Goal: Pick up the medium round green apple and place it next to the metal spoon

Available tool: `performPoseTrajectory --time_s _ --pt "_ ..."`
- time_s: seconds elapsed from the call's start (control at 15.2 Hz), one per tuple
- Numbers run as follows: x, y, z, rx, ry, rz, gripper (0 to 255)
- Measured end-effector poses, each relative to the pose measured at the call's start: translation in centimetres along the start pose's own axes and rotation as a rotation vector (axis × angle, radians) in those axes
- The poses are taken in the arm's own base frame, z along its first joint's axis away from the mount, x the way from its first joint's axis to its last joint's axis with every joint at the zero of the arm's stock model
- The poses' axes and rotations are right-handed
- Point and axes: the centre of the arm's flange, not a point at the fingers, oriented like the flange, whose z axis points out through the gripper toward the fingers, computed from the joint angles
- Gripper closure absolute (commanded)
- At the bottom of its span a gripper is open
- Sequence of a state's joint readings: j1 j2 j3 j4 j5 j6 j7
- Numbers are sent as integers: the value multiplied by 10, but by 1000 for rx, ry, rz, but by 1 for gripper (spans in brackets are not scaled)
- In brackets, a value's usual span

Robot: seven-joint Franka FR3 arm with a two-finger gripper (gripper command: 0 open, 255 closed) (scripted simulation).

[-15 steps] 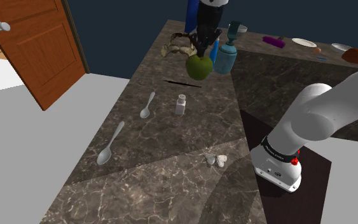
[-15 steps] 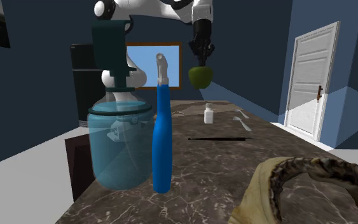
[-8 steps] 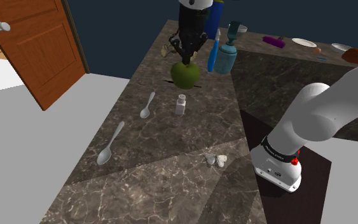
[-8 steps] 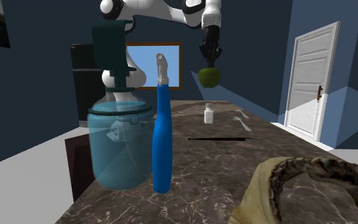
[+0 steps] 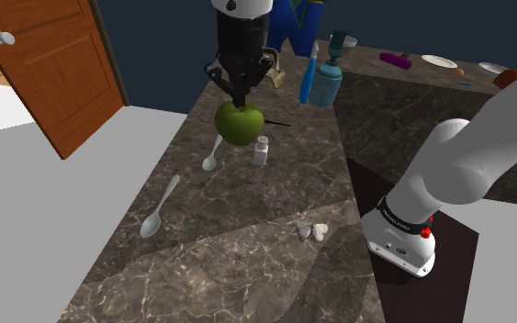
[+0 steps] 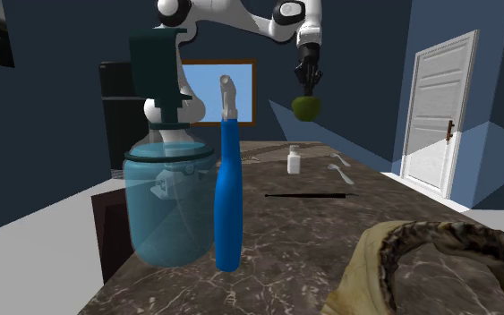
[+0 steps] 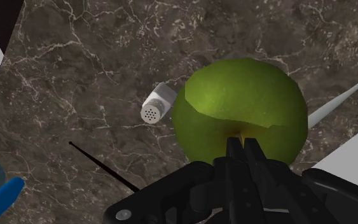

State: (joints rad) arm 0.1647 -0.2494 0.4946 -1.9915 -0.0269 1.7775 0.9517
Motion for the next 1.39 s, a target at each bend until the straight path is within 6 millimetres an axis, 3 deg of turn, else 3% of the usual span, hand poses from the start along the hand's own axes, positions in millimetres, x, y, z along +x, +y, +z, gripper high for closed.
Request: performPoseTrajectory --time_s 0.26,1.39 --pt "-12 -26 9 1 -1 1 255" --pt "-23 -35 98 1 -1 2 255"
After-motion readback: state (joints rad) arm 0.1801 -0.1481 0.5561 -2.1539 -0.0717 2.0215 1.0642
